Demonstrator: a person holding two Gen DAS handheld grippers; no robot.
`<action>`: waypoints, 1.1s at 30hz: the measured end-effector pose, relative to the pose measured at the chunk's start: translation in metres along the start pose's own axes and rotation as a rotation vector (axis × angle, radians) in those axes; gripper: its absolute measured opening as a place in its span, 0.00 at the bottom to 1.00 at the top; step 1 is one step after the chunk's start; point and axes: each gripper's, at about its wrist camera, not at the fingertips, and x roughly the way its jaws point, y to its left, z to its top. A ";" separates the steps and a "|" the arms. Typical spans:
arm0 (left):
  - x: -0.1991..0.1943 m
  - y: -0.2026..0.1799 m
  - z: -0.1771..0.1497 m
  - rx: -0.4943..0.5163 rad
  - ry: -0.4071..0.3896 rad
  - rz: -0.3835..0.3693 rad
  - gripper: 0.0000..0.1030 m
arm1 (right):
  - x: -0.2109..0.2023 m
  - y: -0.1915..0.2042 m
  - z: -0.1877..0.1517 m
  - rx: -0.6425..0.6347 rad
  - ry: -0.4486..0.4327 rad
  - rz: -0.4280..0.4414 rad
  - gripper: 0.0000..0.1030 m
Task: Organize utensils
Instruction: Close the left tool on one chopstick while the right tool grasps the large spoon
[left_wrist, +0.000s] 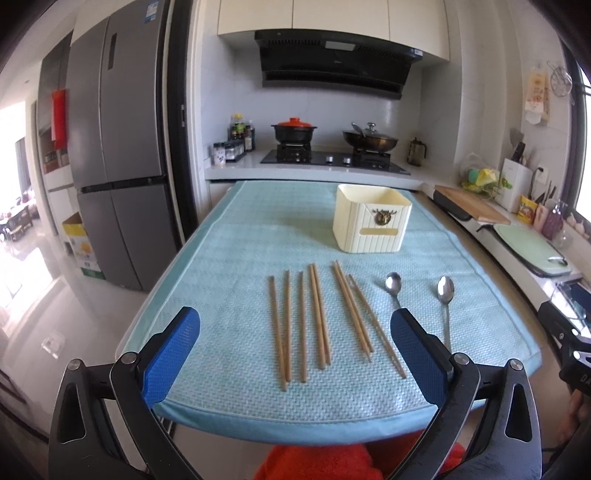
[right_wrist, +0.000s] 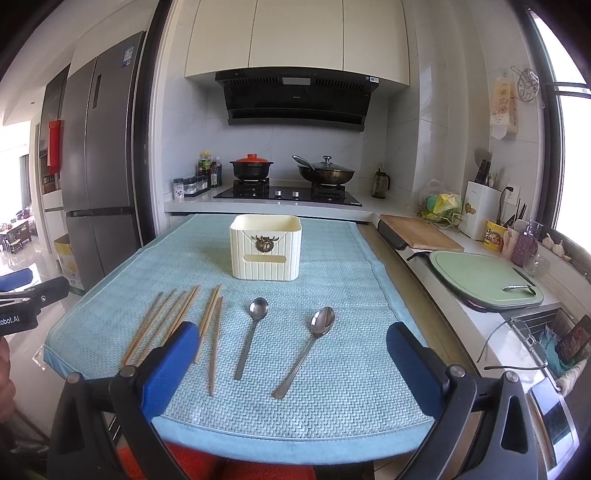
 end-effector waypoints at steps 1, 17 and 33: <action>0.006 0.002 0.000 -0.001 0.011 0.004 1.00 | 0.006 0.000 -0.001 -0.003 0.008 -0.001 1.00; 0.165 0.044 -0.014 -0.031 0.272 0.030 1.00 | 0.133 -0.032 -0.038 0.100 0.253 -0.025 1.00; 0.268 0.063 -0.022 -0.069 0.421 0.091 1.00 | 0.239 -0.046 -0.047 0.219 0.416 -0.049 0.81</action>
